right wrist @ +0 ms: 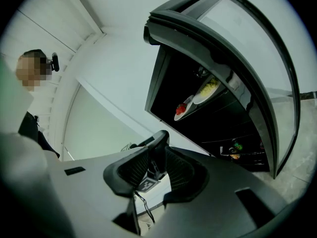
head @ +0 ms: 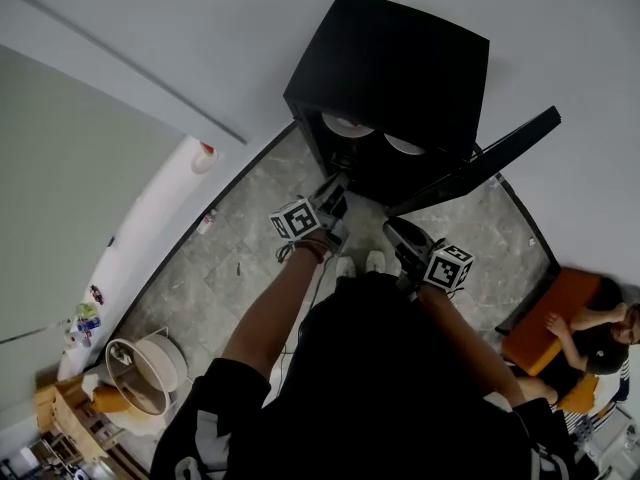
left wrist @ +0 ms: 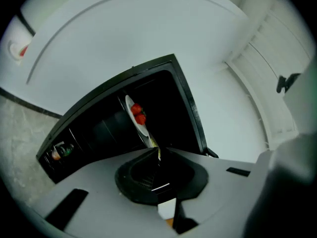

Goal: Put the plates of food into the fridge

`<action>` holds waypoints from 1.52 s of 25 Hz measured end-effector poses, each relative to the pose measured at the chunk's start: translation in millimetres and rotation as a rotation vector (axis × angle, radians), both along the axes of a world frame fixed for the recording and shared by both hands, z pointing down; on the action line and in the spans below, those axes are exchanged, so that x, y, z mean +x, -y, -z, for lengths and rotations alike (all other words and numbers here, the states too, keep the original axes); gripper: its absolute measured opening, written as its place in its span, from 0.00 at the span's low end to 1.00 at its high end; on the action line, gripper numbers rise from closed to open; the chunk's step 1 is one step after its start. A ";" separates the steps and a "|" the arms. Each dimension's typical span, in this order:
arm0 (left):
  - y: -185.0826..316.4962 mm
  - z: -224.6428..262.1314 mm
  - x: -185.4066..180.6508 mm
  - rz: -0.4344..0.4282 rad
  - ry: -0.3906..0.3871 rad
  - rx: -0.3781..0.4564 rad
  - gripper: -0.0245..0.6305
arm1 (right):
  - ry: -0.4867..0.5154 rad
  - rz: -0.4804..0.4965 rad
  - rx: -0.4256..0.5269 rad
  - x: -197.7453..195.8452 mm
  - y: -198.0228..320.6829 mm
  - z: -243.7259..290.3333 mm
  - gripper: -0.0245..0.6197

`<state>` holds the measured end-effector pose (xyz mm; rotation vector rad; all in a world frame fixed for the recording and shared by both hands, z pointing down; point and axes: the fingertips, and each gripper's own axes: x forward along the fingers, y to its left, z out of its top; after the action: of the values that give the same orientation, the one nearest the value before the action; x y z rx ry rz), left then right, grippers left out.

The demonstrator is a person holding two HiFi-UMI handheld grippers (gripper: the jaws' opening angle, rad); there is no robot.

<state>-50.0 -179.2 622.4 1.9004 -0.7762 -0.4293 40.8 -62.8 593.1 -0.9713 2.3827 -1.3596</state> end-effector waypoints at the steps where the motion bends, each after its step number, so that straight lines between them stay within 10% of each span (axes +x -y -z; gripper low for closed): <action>1: -7.4 2.7 -0.8 -0.005 0.039 0.020 0.09 | 0.002 0.003 0.000 -1.2 0.0 0.1 0.21; 13: -85.1 28.2 5.8 -0.059 0.423 0.241 0.09 | -0.062 0.092 0.058 -18.5 -13.7 8.7 0.21; 38: -125.7 96.3 -1.8 -0.053 0.919 0.513 0.09 | -0.465 0.177 0.508 -48.7 -14.0 82.5 0.20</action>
<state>-51.8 -53.5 526.2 2.6178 -1.2774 0.3699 -7.9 -48.8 510.6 -1.0192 2.9972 -0.5381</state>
